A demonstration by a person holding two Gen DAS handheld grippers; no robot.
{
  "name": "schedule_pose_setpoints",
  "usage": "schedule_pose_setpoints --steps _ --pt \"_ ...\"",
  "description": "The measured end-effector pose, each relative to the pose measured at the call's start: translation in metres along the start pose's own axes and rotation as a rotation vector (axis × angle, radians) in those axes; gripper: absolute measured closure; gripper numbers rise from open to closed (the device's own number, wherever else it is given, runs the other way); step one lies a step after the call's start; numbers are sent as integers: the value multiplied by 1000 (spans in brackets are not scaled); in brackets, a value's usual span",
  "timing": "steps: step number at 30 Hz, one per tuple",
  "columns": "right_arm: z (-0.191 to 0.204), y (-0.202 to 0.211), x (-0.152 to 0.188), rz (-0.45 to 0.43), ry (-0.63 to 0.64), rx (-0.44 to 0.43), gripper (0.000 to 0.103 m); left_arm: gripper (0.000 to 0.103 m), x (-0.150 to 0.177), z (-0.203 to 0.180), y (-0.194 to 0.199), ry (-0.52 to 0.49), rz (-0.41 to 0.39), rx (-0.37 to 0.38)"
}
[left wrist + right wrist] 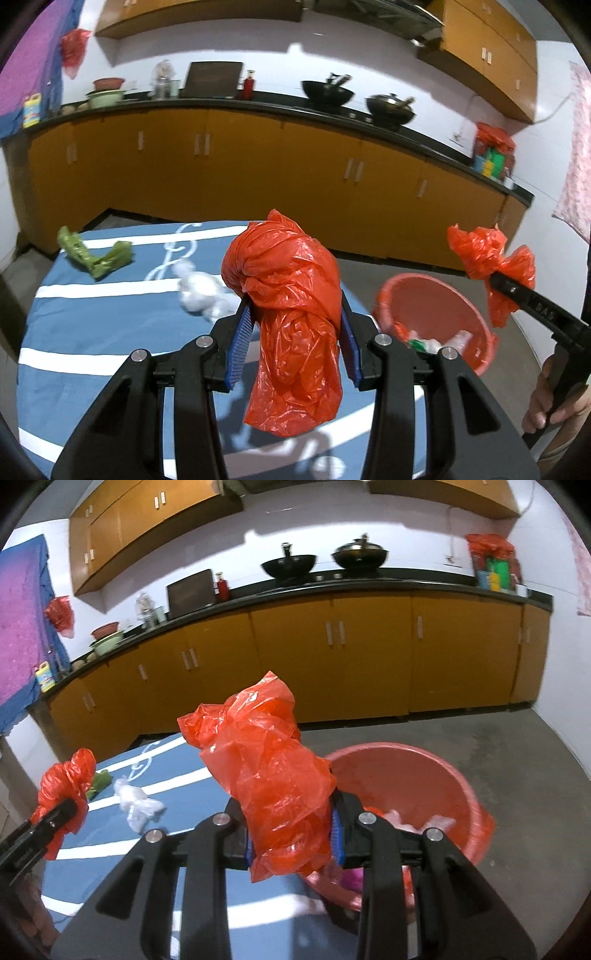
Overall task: Collect trash
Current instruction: 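Lift and carry both red bags over the red basket with both grippers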
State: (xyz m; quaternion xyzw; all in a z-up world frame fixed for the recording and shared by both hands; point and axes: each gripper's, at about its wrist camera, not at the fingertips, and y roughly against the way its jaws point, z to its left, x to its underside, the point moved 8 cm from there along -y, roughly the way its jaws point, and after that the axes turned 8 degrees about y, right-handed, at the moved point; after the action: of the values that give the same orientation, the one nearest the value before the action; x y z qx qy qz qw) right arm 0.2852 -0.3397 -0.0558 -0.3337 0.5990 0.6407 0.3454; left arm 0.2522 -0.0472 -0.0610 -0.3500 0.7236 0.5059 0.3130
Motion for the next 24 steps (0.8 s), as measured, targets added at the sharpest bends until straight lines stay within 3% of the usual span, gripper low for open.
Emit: schedule_pose_setpoints --steps 12,24 --pt "-71 10 44 44 -96 107 72 60 28 -65 -19 -75 75 115" --pt "-106 18 60 53 -131 159 72 60 47 -108 -36 -124 130 173"
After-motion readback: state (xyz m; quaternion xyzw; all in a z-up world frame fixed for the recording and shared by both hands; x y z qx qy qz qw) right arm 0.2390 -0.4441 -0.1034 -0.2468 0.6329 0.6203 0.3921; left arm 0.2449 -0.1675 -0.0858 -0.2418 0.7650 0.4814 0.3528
